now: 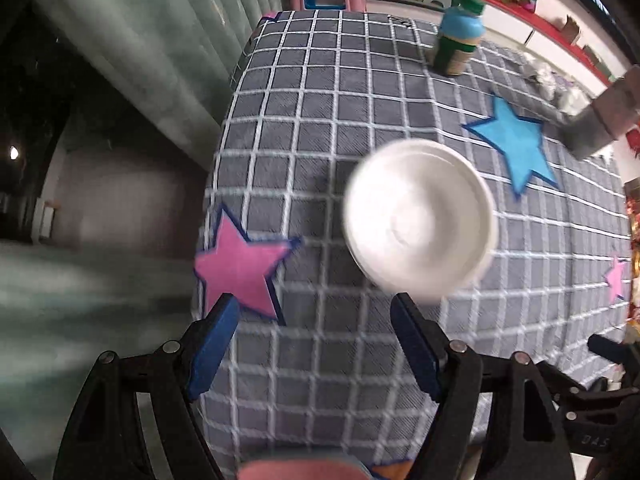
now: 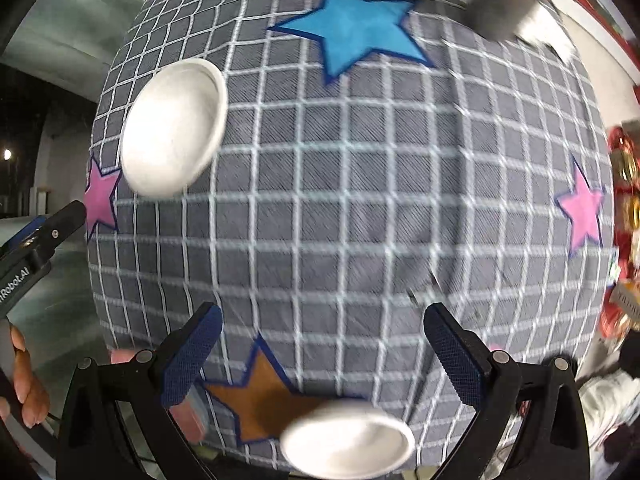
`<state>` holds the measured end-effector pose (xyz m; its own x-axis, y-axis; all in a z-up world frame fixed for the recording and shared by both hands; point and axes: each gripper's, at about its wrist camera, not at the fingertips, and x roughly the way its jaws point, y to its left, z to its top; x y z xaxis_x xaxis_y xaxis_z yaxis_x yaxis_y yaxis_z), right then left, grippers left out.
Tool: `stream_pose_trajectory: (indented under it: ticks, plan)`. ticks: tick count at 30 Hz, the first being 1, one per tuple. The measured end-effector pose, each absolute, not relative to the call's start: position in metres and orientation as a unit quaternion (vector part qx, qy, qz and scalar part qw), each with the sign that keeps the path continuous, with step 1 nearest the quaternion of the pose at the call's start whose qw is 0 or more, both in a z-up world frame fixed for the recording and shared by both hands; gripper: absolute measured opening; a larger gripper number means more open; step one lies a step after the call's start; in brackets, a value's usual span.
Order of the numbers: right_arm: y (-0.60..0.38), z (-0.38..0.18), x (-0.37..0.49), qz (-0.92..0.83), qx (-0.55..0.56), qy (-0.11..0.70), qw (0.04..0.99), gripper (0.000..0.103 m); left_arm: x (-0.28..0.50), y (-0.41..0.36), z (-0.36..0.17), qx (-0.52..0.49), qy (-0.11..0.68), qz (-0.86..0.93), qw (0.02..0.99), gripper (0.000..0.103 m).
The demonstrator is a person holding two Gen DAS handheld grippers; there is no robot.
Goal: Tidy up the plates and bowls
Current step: 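Move both grippers to a third white bowl and close on its rim, then carry the third bowl onto the bowl stack and open both grippers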
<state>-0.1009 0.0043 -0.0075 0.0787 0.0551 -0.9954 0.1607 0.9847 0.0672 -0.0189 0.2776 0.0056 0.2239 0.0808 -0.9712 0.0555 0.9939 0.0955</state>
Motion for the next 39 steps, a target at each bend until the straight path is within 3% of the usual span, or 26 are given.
stream_pose_trajectory:
  ticks: [17, 22, 23, 25, 26, 27, 29, 30, 35, 39]
  plan:
    - [0.014, -0.048, 0.009, -0.062, 0.105, 0.683, 0.72, 0.102, 0.071, 0.278, -0.061, 0.119, 0.639, -0.044, 0.759, 0.081]
    - [0.013, -0.061, 0.017, -0.069, 0.111, 0.677, 0.724, 0.101, 0.073, 0.28, -0.076, 0.107, 0.657, -0.062, 0.744, 0.064]
    - [0.013, -0.063, 0.018, -0.065, 0.115, 0.675, 0.726, 0.101, 0.073, 0.279, -0.076, 0.096, 0.657, -0.072, 0.744, 0.054]
    - [0.022, -0.068, 0.021, -0.06, 0.12, 0.67, 0.73, 0.087, 0.074, 0.274, -0.077, 0.086, 0.658, -0.087, 0.743, 0.044]
    - [0.024, -0.07, 0.023, -0.058, 0.125, 0.667, 0.732, 0.069, 0.074, 0.269, -0.076, 0.087, 0.657, -0.092, 0.743, 0.04]
    - [0.025, -0.073, 0.023, -0.055, 0.13, 0.668, 0.73, 0.06, 0.074, 0.259, -0.076, 0.091, 0.657, -0.097, 0.742, 0.036]
    - [0.038, -0.081, 0.024, -0.049, 0.138, 0.673, 0.725, 0.054, 0.075, 0.249, -0.078, 0.096, 0.66, -0.102, 0.738, 0.033]
    - [0.043, -0.085, 0.024, -0.047, 0.137, 0.671, 0.728, 0.046, 0.075, 0.242, -0.077, 0.099, 0.659, -0.101, 0.739, 0.033]
    - [0.063, -0.094, 0.023, -0.014, 0.138, 0.679, 0.721, 0.024, 0.055, 0.211, -0.078, 0.113, 0.662, -0.119, 0.732, 0.034]
    - [0.062, -0.091, -0.008, -0.015, 0.147, 0.682, 0.716, 0.024, 0.033, 0.195, -0.08, 0.117, 0.665, -0.13, 0.726, 0.033]
